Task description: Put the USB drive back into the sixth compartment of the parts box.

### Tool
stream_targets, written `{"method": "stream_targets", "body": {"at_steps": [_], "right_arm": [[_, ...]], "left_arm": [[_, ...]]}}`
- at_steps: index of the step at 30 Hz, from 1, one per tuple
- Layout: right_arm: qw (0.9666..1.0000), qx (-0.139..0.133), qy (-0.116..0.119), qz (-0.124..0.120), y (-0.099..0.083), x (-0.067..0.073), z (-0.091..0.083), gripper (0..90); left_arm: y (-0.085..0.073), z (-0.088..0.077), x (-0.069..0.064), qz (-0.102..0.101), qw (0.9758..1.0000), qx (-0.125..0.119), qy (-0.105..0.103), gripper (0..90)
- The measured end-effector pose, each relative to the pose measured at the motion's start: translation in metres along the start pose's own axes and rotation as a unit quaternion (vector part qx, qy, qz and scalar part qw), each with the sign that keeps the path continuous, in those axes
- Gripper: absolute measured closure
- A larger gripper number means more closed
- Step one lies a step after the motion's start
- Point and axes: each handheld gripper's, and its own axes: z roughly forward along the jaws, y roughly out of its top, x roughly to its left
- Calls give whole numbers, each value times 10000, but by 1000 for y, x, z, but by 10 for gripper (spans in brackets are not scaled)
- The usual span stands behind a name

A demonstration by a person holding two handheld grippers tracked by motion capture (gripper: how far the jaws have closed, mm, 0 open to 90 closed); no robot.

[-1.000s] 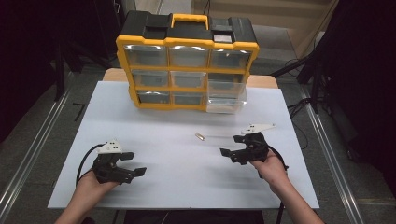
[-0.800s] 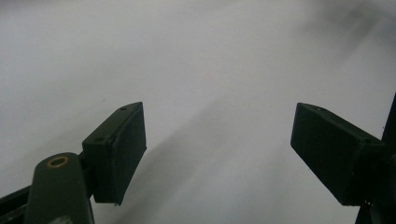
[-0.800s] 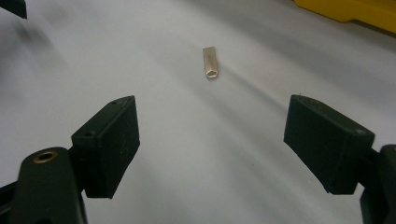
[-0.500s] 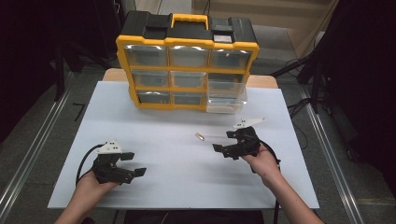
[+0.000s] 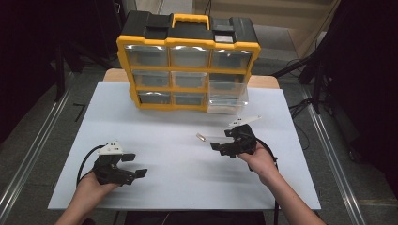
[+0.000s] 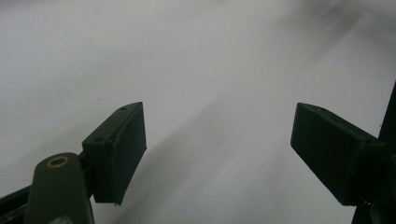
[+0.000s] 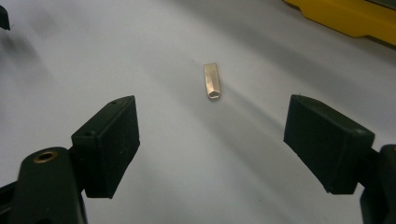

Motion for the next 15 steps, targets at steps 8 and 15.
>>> {"method": "stream_targets", "body": {"at_steps": [8,15], "right_arm": [[9998,133,-1,-132,5,3,9,164],[9998,86,78,-176,12,5,15,161]], "left_arm": [[0,0,0,-1,10000,17,25,192],[0,0,0,12,10000,23,10,192]]}}
